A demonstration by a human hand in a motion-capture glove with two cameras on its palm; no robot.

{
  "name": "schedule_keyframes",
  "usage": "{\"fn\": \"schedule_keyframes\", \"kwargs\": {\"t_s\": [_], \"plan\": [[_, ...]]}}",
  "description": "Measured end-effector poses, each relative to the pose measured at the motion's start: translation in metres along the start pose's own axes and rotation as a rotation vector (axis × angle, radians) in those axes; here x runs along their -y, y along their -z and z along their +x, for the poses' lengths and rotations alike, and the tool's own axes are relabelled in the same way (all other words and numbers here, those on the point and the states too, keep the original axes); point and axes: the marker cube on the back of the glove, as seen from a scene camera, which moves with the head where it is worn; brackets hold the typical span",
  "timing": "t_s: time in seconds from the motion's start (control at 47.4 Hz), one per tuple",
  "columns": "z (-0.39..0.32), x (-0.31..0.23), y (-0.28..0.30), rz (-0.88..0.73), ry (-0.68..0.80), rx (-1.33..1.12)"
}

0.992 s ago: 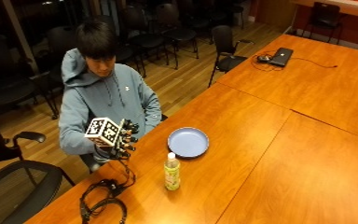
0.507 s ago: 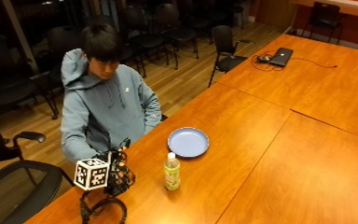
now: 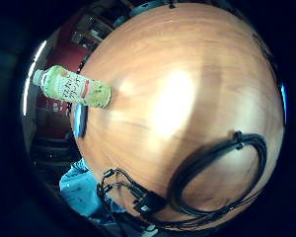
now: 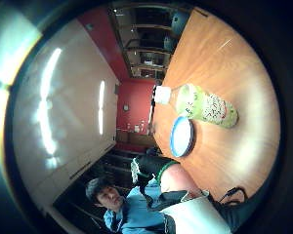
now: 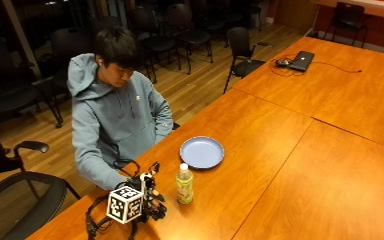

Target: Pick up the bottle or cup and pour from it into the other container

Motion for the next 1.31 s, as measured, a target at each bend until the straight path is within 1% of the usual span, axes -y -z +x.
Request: {"fn": "schedule_keyframes", "kwargs": {"t_s": [0.359, 0.549, 0.781, 0.95, 1.14, 1.224, 1.309], "plan": [[-0.008, 0.039, -0.050, -0.119, 0.011, -0.007], [-0.018, 0.056, -0.082, -0.159, 0.066, 0.089], [-0.040, 0.074, -0.114, -0.047, 0.156, 0.300], [-0.048, 0.081, -0.133, -0.003, 0.139, 0.374], [-0.066, 0.082, -0.141, -0.023, 0.146, 0.303], [-0.082, 0.076, -0.148, -0.061, 0.186, 0.194], [-0.101, 0.066, -0.160, -0.120, 0.236, 0.035]]}}
